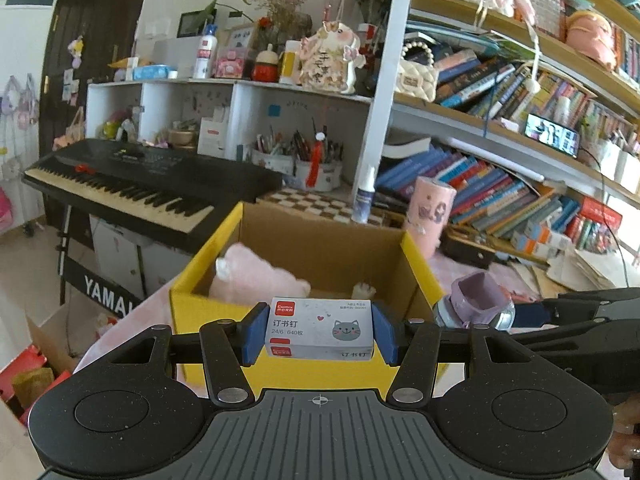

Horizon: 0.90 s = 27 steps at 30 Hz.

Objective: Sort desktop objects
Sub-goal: 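Carry the stapler box left and toy truck right toward the yellow box, then lower the stapler box and toy truck down into the yellow box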

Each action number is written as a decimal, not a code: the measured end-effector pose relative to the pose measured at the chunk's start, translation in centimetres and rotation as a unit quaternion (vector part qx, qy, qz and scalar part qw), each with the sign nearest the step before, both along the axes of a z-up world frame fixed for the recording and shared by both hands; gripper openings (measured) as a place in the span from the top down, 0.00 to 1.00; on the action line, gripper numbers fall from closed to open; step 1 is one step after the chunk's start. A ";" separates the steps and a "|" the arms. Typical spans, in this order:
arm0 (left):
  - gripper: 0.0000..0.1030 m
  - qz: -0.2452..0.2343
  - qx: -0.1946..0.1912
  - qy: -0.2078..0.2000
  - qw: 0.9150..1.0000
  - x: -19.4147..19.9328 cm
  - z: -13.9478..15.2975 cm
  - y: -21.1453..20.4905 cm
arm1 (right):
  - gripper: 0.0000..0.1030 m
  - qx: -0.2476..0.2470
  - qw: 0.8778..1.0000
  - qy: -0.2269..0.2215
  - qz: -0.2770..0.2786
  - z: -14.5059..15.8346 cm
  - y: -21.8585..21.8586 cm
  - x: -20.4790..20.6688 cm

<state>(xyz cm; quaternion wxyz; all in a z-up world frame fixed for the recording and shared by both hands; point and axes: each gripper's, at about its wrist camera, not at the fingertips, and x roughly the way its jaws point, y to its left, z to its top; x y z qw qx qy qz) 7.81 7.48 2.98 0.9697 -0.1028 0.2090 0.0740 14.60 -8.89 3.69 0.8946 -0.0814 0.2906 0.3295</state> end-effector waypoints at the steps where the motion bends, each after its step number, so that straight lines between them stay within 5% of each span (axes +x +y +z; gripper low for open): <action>1: 0.47 0.003 -0.001 -0.001 1.000 0.6 0.1 0.0 | 0.41 0.000 1.000 -0.003 0.002 0.2 0.1 0.7; 9: 0.47 0.024 0.006 -0.001 1.000 4.9 0.1 -0.5 | 0.41 -0.002 0.999 -0.031 0.026 1.8 0.2 5.8; 27: 0.47 0.008 0.059 0.096 0.994 11.7 -3.5 -1.8 | 0.41 -0.024 0.997 -0.023 0.074 -0.4 3.6 13.2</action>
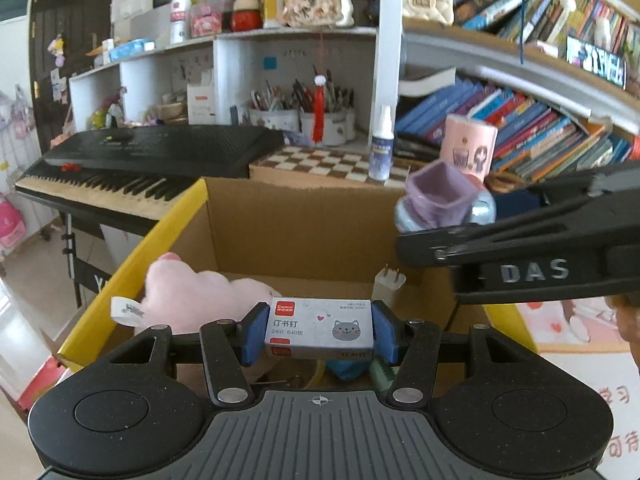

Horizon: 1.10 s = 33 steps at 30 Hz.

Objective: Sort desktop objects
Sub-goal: 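Lower the stapler box and toy truck down into the yellow box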

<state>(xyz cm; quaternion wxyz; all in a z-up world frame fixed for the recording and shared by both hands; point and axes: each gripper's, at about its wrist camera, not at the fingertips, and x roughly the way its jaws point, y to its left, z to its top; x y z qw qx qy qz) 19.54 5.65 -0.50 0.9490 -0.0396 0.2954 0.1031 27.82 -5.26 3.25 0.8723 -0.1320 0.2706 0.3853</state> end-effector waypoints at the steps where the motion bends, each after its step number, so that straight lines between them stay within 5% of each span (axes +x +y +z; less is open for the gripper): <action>1: 0.47 -0.003 0.002 0.003 1.000 0.2 -0.1 -0.1 | 0.41 -0.003 1.000 0.002 0.003 -0.2 0.2 0.2; 18: 0.47 -0.024 0.006 0.054 0.998 2.2 -2.0 -1.0 | 0.41 -0.094 0.991 0.045 0.089 -3.3 4.6 2.6; 30: 0.46 -0.012 0.020 0.017 1.000 0.1 -0.8 -2.0 | 0.41 -0.134 0.983 0.041 0.116 -3.9 5.3 2.3; 33: 0.37 -0.008 0.023 0.008 1.000 -0.6 -0.4 -2.0 | 0.41 -0.127 0.984 0.044 0.117 -3.5 5.2 1.9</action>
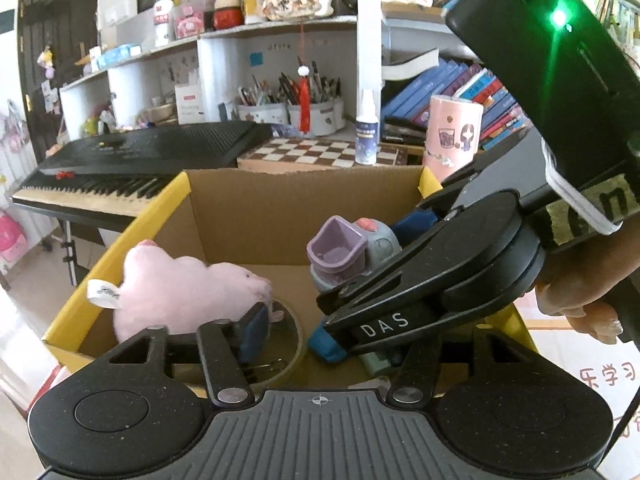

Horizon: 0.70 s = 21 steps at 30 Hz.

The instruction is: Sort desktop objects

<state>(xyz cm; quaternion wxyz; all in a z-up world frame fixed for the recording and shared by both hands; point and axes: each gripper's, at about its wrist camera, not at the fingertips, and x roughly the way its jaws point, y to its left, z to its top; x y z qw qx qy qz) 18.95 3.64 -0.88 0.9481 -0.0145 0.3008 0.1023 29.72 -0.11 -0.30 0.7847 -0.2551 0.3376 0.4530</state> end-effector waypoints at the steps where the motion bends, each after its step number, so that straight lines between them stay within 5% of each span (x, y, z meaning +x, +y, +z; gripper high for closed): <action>1: 0.34 0.002 0.001 -0.002 1.000 -0.2 0.1 0.0 | 0.41 0.001 1.000 -0.002 -0.001 0.1 -0.1 -0.2; 11: 0.17 0.003 -0.017 -0.033 0.999 -3.2 1.5 0.0 | 0.40 0.034 0.999 -0.010 -0.037 1.7 -1.7 -2.1; 18: 0.12 -0.010 -0.035 -0.054 0.998 -5.4 2.2 0.1 | 0.33 0.085 0.991 -0.022 -0.106 3.2 -4.6 -4.7; 21: 0.02 -0.003 -0.042 -0.055 0.998 -6.2 2.3 0.5 | 0.33 0.111 0.983 -0.027 -0.147 3.9 -6.3 -5.8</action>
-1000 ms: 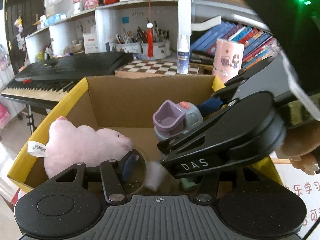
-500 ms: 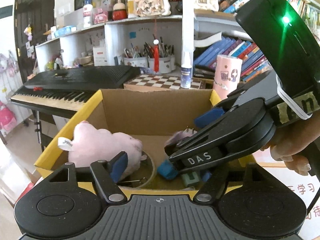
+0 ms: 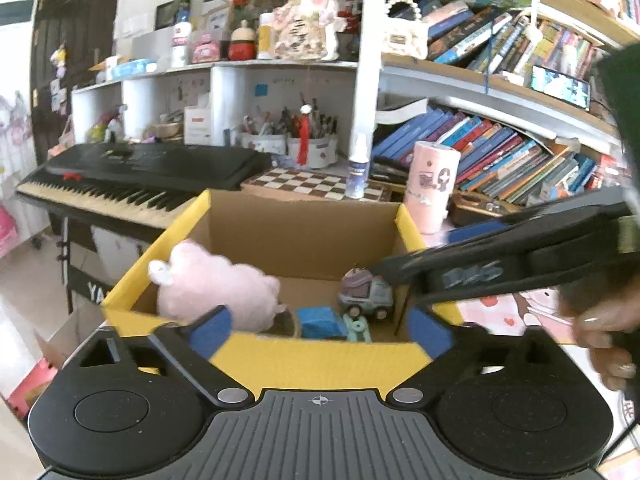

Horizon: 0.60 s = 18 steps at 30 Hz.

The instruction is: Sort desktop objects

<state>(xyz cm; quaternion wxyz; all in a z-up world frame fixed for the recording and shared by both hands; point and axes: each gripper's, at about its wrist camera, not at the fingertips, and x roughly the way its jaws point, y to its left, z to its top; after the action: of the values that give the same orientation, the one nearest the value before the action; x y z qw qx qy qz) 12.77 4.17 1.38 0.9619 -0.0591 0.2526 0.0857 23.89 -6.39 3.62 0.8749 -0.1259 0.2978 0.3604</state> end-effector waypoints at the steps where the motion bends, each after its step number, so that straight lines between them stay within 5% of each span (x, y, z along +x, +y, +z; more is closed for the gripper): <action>1: 0.02 0.002 -0.006 0.000 1.000 -0.3 -0.1 0.3 | 0.33 0.008 1.000 -0.003 -0.013 0.3 -0.6 -0.5; 9: 0.02 0.023 -0.035 0.001 0.999 -3.7 -0.5 2.4 | 0.29 0.051 0.991 -0.038 -0.116 0.9 -4.4 -5.0; 18: 0.02 0.018 -0.019 -0.034 0.999 -8.0 0.3 2.5 | 0.25 0.069 0.973 -0.039 -0.217 -0.7 -7.3 -11.7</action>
<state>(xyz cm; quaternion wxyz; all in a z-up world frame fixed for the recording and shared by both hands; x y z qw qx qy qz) 4.75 6.64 1.70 0.9669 -0.0850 0.2203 0.0964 12.14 -13.65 2.95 0.9499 -0.0119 0.2578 0.1764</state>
